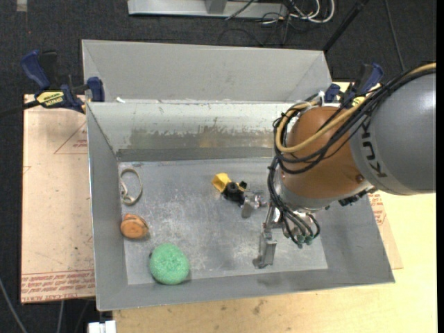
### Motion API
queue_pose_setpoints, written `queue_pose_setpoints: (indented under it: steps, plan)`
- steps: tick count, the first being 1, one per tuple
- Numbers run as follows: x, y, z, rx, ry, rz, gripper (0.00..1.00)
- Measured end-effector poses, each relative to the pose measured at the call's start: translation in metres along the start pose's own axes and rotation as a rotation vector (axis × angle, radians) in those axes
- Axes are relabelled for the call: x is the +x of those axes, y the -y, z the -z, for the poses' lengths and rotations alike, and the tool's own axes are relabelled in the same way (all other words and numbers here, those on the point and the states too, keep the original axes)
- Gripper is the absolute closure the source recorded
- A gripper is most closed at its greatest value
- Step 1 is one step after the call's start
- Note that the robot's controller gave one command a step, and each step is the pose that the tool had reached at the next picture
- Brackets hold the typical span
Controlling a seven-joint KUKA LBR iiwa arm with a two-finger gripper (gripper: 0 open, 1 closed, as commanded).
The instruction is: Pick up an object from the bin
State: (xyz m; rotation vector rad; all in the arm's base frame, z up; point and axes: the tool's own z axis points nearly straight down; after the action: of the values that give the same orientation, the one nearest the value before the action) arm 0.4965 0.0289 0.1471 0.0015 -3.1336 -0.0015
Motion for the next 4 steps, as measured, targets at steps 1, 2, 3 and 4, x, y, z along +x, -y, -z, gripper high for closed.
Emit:
queue_pose_setpoints:
  steps: [1,2,3,4]
  plan:
    - [-0.002,0.000,0.004,0.000,0.008,-0.001,0.00]
    - [-0.080,0.018,-0.060,0.000,0.020,0.055,0.00]
    - [-0.091,0.024,-0.042,-0.002,0.012,-0.112,0.00]
    - [-0.096,0.024,-0.019,0.000,0.014,-0.113,0.00]
